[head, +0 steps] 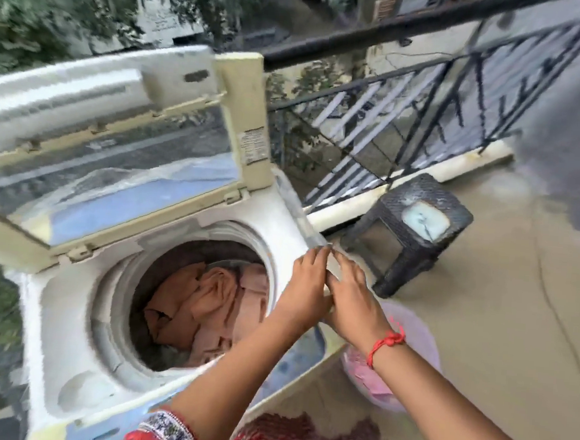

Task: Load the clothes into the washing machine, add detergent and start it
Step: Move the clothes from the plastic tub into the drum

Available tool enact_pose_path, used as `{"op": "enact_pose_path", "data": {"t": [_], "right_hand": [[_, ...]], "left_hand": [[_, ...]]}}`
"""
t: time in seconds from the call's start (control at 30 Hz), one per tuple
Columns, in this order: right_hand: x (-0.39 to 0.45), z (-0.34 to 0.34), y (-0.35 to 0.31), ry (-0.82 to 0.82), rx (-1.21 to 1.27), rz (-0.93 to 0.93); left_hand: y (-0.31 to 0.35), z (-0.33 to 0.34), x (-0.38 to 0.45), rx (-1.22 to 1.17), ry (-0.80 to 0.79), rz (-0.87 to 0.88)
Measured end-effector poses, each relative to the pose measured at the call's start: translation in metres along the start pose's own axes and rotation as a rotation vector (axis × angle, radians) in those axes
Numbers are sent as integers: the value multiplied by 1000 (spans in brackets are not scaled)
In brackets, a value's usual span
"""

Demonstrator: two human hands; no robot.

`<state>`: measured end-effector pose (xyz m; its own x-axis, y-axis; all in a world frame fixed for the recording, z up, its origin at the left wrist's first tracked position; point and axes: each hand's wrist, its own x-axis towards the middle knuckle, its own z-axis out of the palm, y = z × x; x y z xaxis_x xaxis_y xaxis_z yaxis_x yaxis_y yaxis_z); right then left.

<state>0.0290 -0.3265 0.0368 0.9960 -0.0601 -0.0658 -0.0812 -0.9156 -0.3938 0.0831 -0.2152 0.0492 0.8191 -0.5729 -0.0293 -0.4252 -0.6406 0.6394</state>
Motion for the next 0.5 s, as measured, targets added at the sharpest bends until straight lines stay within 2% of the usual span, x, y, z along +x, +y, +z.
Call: {"op": "enact_pose_path", "data": {"t": [0.13,0.27,0.5], "right_hand": [[-28,-17,73,38,7,93],[-60,-34,143,59,16,186],[-94,-32,257,-66,65,299]], "left_hand": [[64,50,26,37,-57,65],[109,114,47,57,-184,19],[128,226,70,144,-386,-77]]}}
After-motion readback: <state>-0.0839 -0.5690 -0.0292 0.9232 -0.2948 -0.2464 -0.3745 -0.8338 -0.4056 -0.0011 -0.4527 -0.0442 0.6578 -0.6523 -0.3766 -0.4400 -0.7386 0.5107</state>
